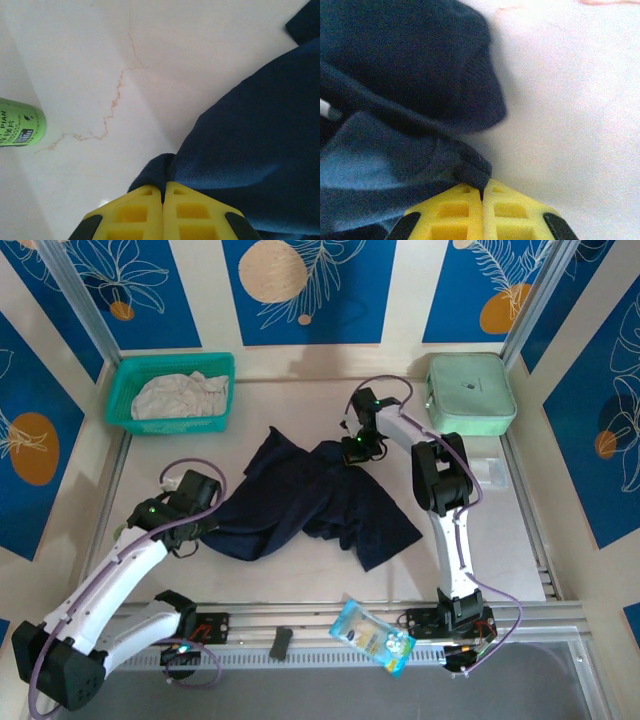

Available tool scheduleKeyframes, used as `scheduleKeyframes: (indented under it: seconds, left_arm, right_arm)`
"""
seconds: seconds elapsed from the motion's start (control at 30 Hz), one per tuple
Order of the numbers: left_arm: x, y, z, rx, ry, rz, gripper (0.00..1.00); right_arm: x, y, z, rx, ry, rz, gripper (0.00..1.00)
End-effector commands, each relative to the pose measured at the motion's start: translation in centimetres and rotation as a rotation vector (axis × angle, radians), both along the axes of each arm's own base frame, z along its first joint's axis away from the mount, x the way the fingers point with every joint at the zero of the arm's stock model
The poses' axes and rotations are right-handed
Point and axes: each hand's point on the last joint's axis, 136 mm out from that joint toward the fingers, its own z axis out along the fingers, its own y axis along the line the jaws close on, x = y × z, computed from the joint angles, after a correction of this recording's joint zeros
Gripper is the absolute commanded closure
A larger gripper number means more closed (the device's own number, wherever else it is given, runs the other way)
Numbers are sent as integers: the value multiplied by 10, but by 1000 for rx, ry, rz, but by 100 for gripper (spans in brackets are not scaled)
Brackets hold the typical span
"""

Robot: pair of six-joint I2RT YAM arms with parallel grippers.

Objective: Fold and stack the t-shirts

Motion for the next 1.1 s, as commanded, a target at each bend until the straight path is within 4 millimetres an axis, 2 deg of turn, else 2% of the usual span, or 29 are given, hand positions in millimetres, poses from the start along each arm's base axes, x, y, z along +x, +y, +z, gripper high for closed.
scheduleKeyframes:
  seconds: [0.0, 0.2, 0.3, 0.43, 0.6, 0.7, 0.8, 0.9, 0.97, 1.07]
  left_arm:
    - [11, 9, 15, 60, -46, 19, 100]
    - [19, 20, 24, 122, -65, 37, 100]
    - [22, 25, 22, 136, -55, 46, 100]
    - [24, 29, 9, 143, -16, 59, 100]
    - [25, 31, -6, 150, 25, 73, 100]
    - [25, 32, -13, 159, 44, 77, 100]
    - [24, 32, -16, 159, 61, 77, 100]
    - [22, 28, -23, 132, 74, 73, 100]
    - [22, 24, -27, 108, 79, 69, 100]
    - [23, 19, -35, 79, 90, 64, 100]
  right_arm:
    - [-4, -37, 20, -61, 5, -89, 100]
    - [-8, -107, 38, -166, -37, -291, 100]
    - [-18, -150, 33, -246, -31, -400, 100]
    - [-39, -206, 23, -349, 22, -529, 100]
    - [-69, -256, 17, -437, 73, -652, 100]
    - [-81, -275, 17, -461, 86, -698, 100]
    - [-85, -279, 21, -460, 85, -700, 100]
    - [-76, -261, 32, -433, 28, -633, 78]
    - [-63, -236, 48, -394, -45, -544, 68]
    - [-41, -179, 74, -322, -170, -353, 62]
